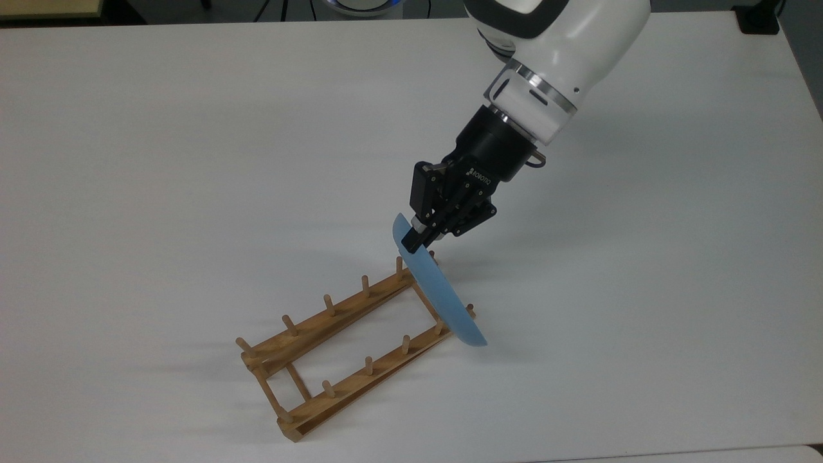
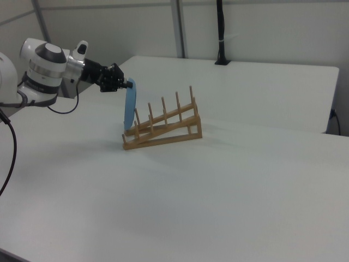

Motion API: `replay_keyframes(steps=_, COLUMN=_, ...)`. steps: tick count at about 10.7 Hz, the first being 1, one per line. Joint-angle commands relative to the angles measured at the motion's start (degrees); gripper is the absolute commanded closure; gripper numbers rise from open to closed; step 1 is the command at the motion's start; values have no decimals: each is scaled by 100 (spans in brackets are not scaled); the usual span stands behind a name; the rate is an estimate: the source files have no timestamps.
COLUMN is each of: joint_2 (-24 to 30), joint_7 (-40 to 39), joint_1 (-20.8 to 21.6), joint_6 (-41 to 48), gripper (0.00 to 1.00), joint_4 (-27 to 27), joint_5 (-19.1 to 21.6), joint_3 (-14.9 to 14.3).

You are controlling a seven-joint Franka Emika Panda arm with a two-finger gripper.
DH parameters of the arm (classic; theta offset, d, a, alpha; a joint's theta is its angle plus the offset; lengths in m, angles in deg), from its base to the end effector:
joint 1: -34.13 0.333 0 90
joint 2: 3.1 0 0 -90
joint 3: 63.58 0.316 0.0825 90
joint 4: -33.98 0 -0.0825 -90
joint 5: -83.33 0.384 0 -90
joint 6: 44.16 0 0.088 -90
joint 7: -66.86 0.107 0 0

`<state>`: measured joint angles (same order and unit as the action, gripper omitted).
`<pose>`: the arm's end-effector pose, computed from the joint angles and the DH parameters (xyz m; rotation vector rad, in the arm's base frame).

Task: Pick plate from plate rack
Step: 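Lift the plate out of the rack and swing it away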

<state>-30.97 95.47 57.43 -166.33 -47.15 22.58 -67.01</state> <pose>0.6947 0.2198 0.4653 2.2003 0.4000 0.7160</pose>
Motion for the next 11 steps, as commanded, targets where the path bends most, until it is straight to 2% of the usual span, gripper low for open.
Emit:
replay_keyframes(steps=1, joint_2=456, joint_7=136, joint_1=34, joint_6=-96, gripper=92, joint_4=-113, joint_5=219, joint_3=-105)
replay_keyframes(steps=4, joint_2=747, joint_7=110, joint_1=-19, joint_6=-122, gripper=93, joint_4=-87, joint_5=1711, joint_3=-97)
replay_keyframes(steps=5, joint_2=835, joint_7=119, joint_1=-27, joint_6=-262, gripper=93, joint_4=-96, joint_5=2325, joint_3=-105)
replay_keyframes(steps=7, joint_2=984, joint_7=5, joint_1=-71, joint_6=-307, gripper=93, joint_4=-122, joint_5=3826, joint_3=-105)
replay_keyframes(steps=9, joint_2=1099, joint_7=-511, joint_1=-80, joint_6=24, gripper=93, joint_4=-305, joint_5=5076, joint_3=-96)
replay_keyframes(steps=11, joint_2=1126, joint_7=-1248, joint_1=-150, joint_6=726, gripper=93, joint_4=-394, joint_5=5974, joint_3=-105)
